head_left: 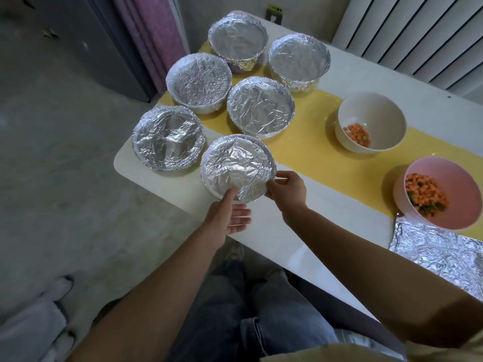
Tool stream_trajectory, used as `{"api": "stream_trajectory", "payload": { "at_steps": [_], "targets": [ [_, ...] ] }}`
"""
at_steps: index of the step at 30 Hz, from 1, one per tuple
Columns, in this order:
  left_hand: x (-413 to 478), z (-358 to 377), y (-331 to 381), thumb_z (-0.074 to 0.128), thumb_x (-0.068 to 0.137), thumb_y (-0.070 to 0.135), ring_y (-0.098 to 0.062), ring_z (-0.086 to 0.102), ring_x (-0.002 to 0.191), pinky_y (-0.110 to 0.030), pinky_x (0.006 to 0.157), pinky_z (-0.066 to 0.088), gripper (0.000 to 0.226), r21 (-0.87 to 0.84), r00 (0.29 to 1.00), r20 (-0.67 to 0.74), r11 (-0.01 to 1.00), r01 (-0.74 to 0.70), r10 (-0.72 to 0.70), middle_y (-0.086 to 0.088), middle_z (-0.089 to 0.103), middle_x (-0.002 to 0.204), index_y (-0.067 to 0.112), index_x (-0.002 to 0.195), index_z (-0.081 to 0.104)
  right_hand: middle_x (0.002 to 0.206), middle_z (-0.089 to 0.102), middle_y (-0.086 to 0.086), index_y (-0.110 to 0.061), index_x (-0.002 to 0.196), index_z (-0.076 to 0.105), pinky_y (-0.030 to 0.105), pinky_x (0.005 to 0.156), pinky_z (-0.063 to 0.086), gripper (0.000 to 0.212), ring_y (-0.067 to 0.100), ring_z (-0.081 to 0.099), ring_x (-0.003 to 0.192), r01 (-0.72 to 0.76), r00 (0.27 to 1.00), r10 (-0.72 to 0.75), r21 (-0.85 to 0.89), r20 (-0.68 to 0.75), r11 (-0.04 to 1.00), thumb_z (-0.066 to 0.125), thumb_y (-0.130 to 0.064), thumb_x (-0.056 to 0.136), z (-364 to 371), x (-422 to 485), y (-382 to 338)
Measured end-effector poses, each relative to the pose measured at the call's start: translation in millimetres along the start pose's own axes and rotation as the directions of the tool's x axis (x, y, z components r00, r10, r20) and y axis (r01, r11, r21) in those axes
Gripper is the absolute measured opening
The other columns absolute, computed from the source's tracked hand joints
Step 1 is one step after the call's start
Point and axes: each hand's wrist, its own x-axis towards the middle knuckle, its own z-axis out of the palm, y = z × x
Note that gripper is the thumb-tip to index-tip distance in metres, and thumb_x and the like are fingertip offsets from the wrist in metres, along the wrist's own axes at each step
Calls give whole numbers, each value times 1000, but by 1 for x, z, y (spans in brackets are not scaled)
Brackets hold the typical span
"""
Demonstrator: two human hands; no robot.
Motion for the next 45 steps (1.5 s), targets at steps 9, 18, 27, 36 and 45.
{"api": "stream_trajectory", "payload": {
  "at_steps": [9,18,27,36,45],
  "targets": [
    [-6,-6,-4,51,94,47,-25,73,89,-38,86,54,46,97,999,-32,995,-38,41,-8,76,95,6,99,69,82,69,10,-3,108,59,44,84,58,27,22,69,73,-37,993,42,-38,114,999,68,-14,85,2,0,2],
    [-4,10,0,47,102,27,-20,69,87,-32,79,53,30,-110,998,51,993,32,-26,-9,72,100,4,99,66,83,70,9,-5,110,59,41,82,59,27,22,72,76,-14,993,18,-36,118,999,67,-10,85,4,1,5],
    [-16,33,-13,57,95,37,-19,66,104,-35,90,49,36,554,929,369,797,-240,23,-5,66,118,13,122,56,97,65,11,-3,112,60,35,80,55,25,20,64,83,40,945,-26,-38,327,998,61,-21,95,-30,3,3],
    [1,122,-19,41,100,23,-23,68,92,-37,87,52,26,736,874,412,471,-486,258,-2,70,101,13,103,65,96,68,16,-7,104,60,31,74,55,18,22,69,78,-81,996,71,209,53,975,52,-21,99,-175,1,40],
    [3,232,-18,46,99,16,-16,60,71,-25,66,44,18,667,863,488,584,-463,127,-8,67,98,9,104,62,85,70,16,-11,98,57,34,68,57,22,23,70,68,-76,961,216,585,-175,808,48,-31,101,-288,9,76]
  ]
}}
